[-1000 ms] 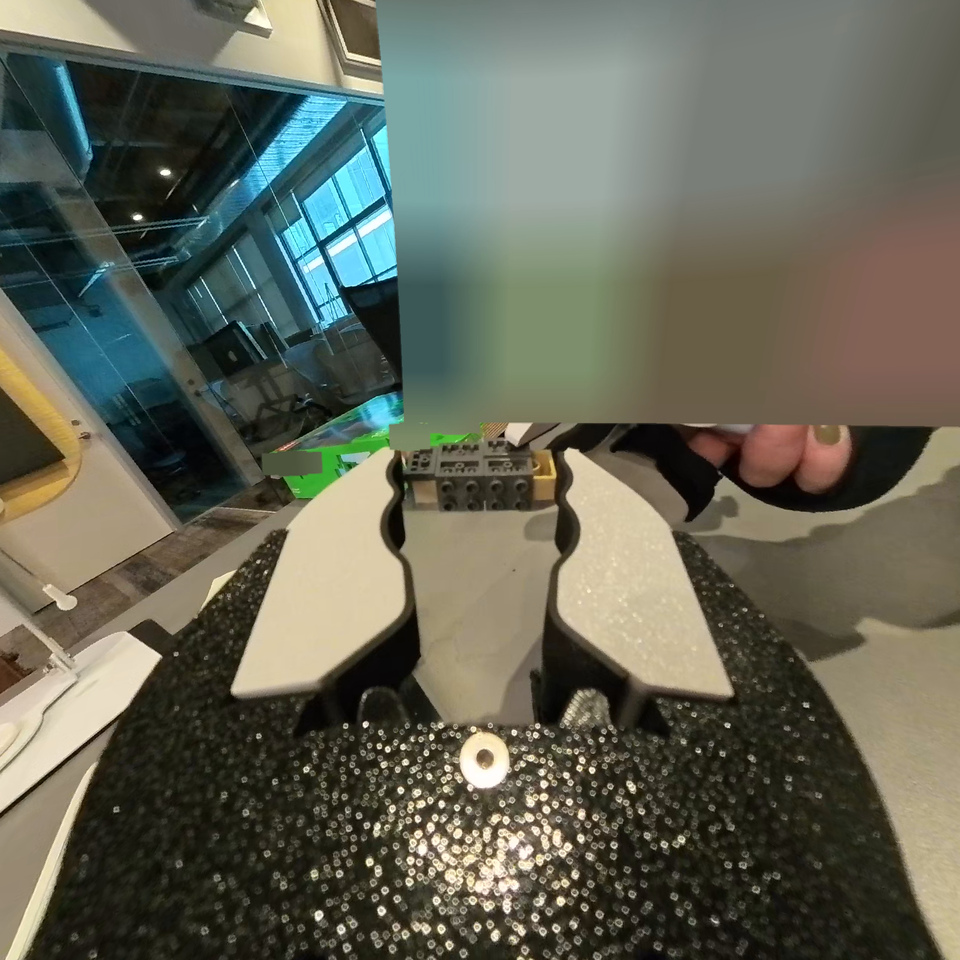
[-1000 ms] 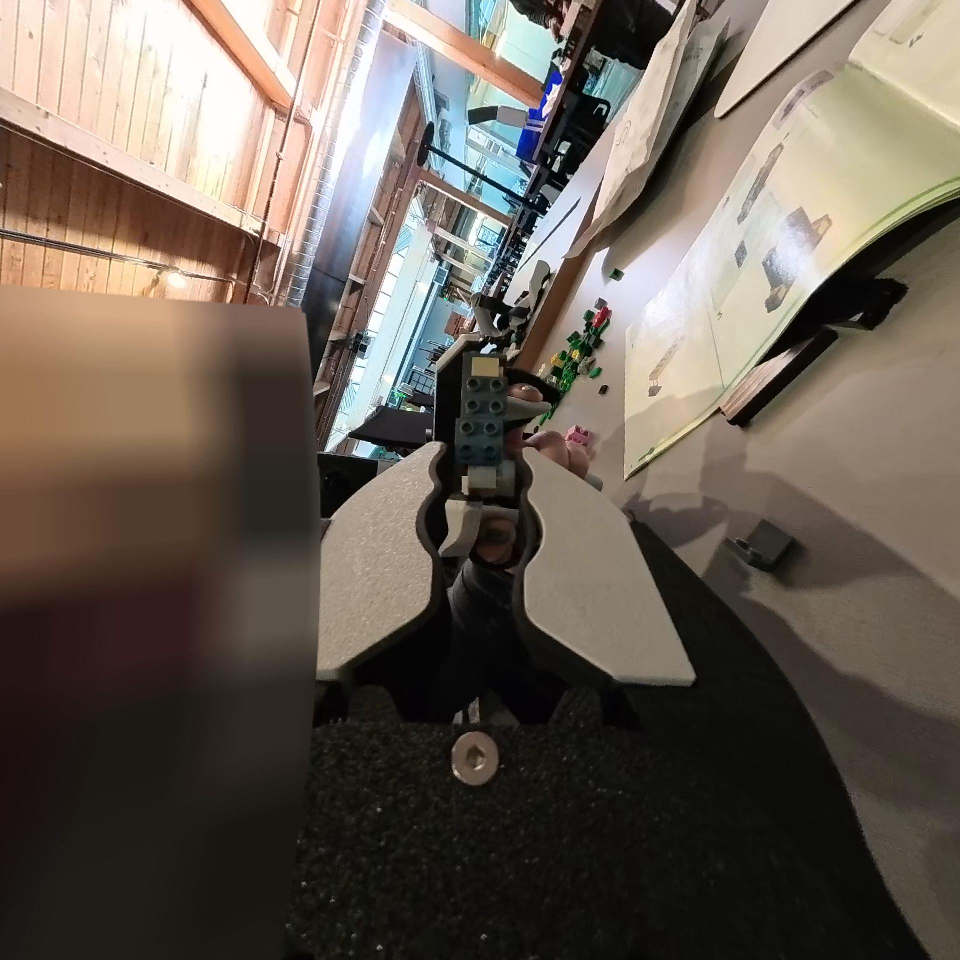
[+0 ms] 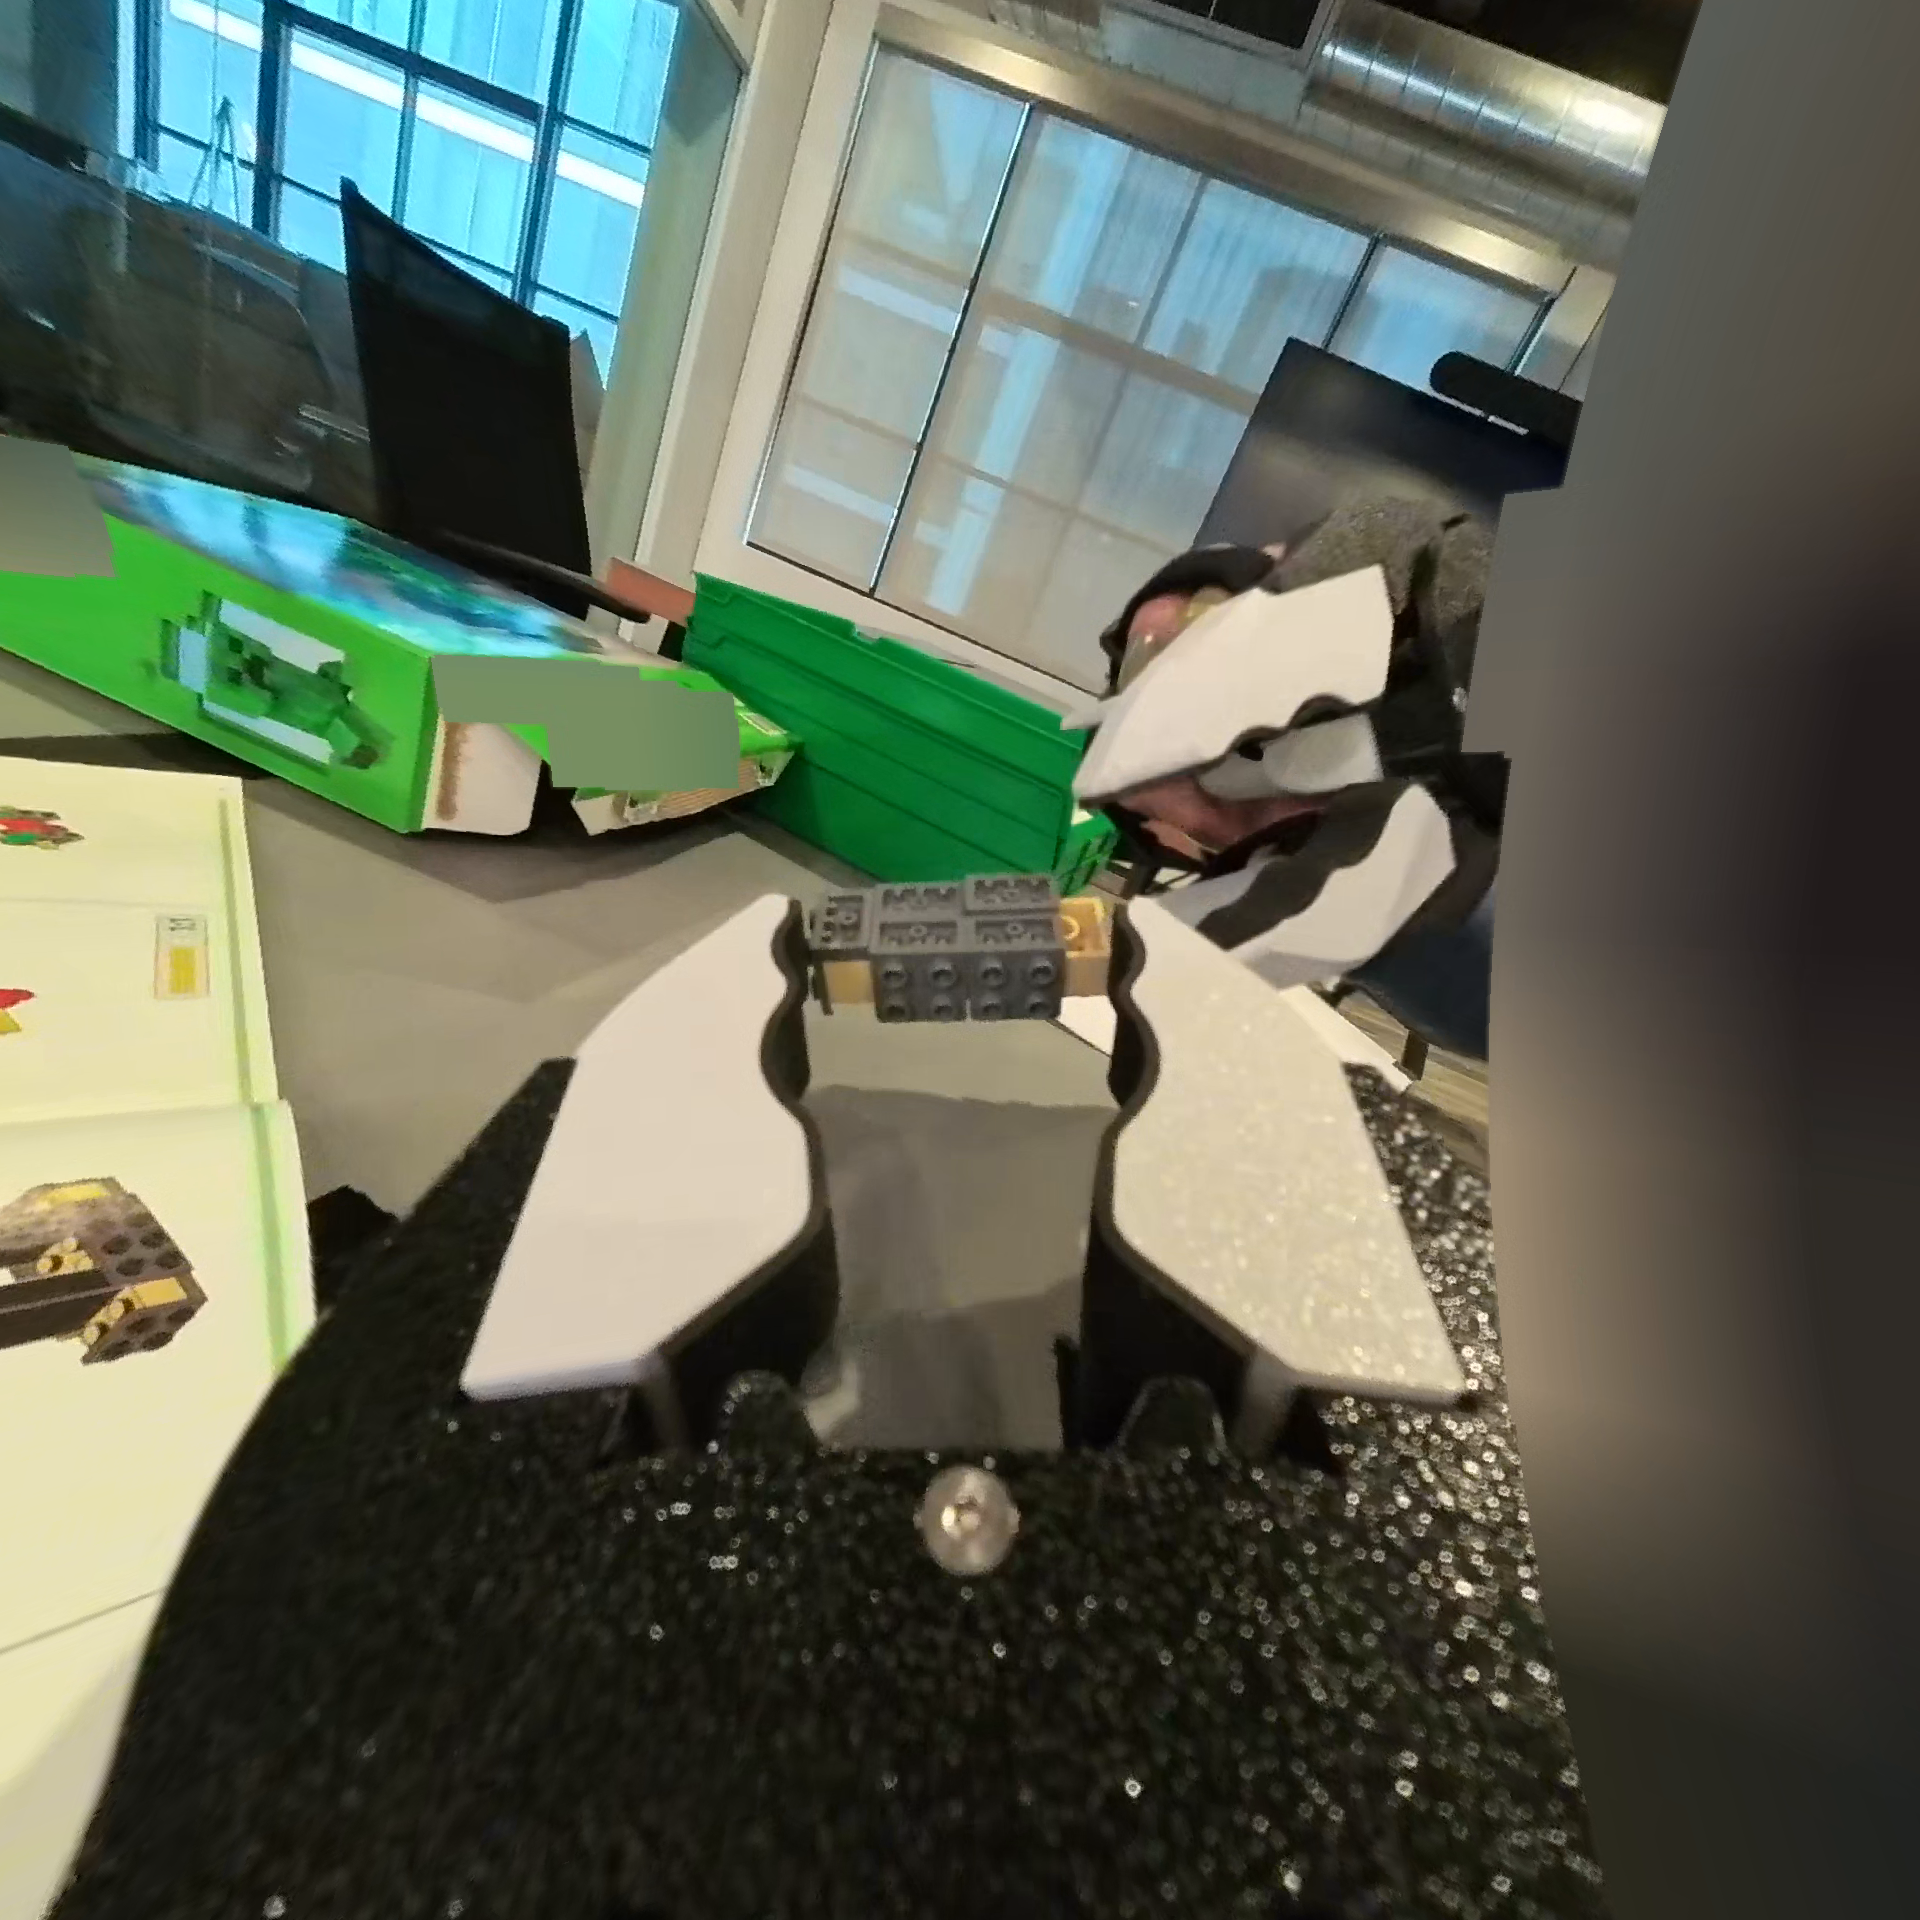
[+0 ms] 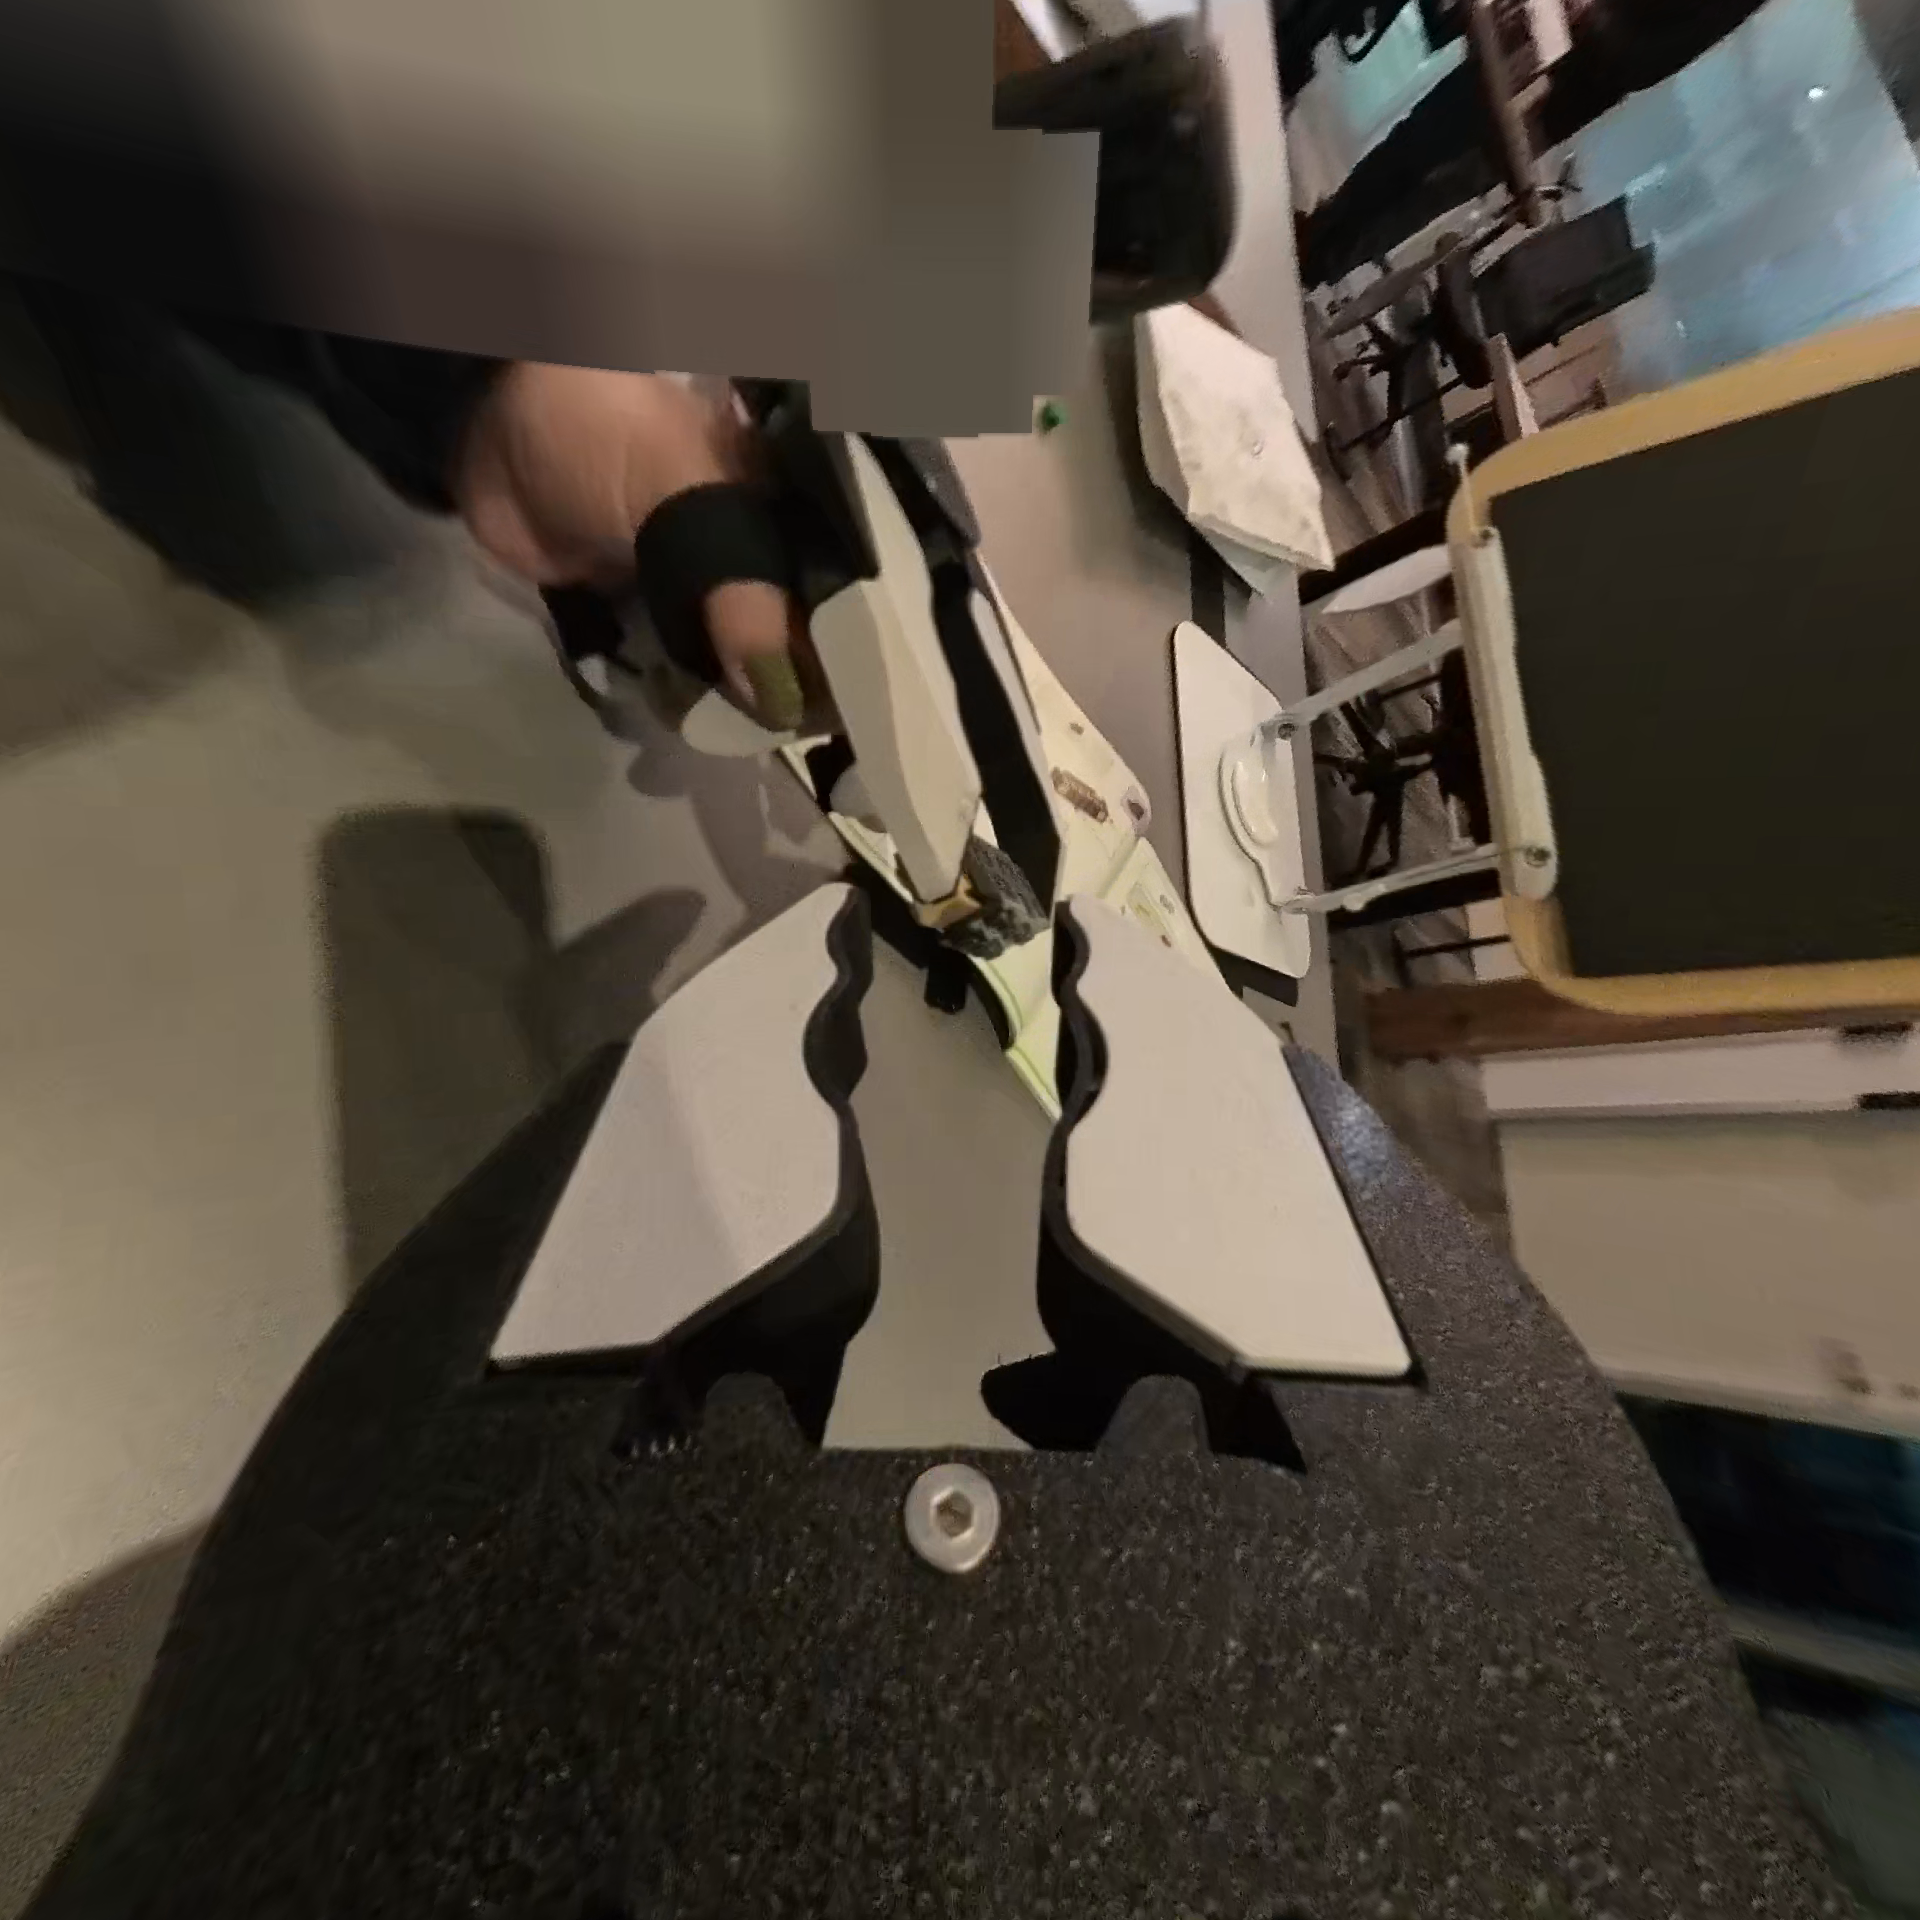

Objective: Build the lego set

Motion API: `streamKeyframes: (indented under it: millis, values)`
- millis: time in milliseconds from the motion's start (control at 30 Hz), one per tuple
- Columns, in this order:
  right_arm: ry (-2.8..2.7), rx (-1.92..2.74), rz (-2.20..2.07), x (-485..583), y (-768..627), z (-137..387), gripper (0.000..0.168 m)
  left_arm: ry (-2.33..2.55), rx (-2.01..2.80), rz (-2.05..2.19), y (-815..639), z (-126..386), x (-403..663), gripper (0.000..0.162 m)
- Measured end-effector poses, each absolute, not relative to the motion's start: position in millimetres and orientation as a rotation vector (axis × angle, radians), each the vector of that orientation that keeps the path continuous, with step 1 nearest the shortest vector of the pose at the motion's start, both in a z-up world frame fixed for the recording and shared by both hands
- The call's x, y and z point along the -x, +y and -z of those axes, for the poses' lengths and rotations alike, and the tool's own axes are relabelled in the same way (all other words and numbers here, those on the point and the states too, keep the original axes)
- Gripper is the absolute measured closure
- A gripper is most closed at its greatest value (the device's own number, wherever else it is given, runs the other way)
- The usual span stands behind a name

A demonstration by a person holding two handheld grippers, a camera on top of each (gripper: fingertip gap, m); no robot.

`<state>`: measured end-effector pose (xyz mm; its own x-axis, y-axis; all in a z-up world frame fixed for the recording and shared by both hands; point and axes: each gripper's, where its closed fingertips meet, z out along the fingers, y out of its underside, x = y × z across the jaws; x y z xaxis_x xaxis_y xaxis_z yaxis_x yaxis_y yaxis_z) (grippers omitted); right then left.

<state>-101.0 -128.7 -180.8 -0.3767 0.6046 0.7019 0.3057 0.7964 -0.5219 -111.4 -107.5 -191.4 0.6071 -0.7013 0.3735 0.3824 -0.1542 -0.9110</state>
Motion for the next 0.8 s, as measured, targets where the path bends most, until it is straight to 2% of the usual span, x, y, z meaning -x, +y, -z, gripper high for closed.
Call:
streamKeyframes:
  millis: [533,800]
  values:
    - [-2.053,0.582,-0.171,111.2,-121.5,196.6,0.149,0.261,1.465,1.016,-104.9,197.3,111.0,0.106]
    - [-2.064,0.559,-0.111,111.7,-118.9,200.9,0.150,0.255,1.479,1.018,-103.5,200.6,110.6,0.106]
